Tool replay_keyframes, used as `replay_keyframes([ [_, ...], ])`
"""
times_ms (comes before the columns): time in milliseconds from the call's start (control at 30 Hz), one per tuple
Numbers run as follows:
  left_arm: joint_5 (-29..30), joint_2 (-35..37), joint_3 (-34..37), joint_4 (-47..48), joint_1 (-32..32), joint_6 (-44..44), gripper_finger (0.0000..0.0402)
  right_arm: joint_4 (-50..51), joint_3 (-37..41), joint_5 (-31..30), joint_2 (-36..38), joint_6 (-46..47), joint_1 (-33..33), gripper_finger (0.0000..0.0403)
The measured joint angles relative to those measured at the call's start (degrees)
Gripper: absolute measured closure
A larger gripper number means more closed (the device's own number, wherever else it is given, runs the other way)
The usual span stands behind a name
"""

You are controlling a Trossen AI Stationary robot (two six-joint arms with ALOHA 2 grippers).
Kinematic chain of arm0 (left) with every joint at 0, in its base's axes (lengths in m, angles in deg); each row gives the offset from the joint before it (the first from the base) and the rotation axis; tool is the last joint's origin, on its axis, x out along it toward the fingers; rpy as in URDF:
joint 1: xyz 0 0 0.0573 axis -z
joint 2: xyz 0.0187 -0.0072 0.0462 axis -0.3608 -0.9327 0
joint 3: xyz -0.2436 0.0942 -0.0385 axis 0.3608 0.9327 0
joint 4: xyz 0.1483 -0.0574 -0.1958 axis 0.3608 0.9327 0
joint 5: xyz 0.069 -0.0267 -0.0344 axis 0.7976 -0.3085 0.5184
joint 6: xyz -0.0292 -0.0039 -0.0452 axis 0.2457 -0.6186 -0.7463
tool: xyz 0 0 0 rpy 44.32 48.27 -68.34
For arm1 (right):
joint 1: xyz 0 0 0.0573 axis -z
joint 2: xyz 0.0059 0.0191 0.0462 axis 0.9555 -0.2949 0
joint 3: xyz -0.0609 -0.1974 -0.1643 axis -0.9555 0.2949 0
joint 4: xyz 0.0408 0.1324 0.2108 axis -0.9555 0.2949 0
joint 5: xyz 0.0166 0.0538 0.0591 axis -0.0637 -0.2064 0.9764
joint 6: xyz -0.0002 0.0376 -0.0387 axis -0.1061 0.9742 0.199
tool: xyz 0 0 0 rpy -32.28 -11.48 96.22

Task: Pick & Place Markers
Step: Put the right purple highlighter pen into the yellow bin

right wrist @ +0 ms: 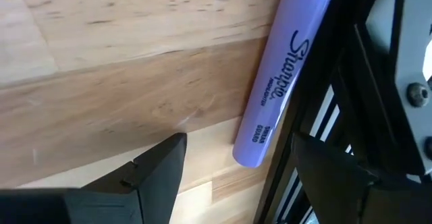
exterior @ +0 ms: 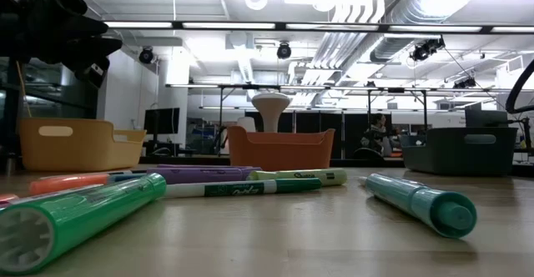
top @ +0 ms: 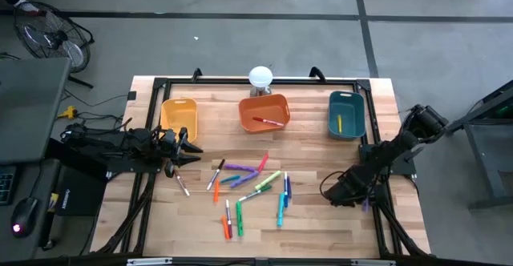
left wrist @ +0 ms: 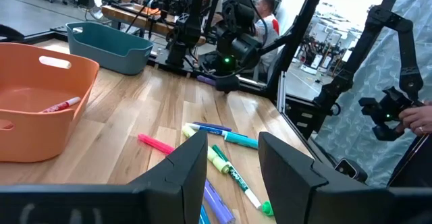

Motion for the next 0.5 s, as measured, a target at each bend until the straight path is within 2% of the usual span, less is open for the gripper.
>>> replay_keyframes([
  [500,0.0,0.0,-0.01,0.0,-0.02,-0.02,0.027,-1.64,0.3,-6.87,0.31,-1.59,-3.48,0.014],
])
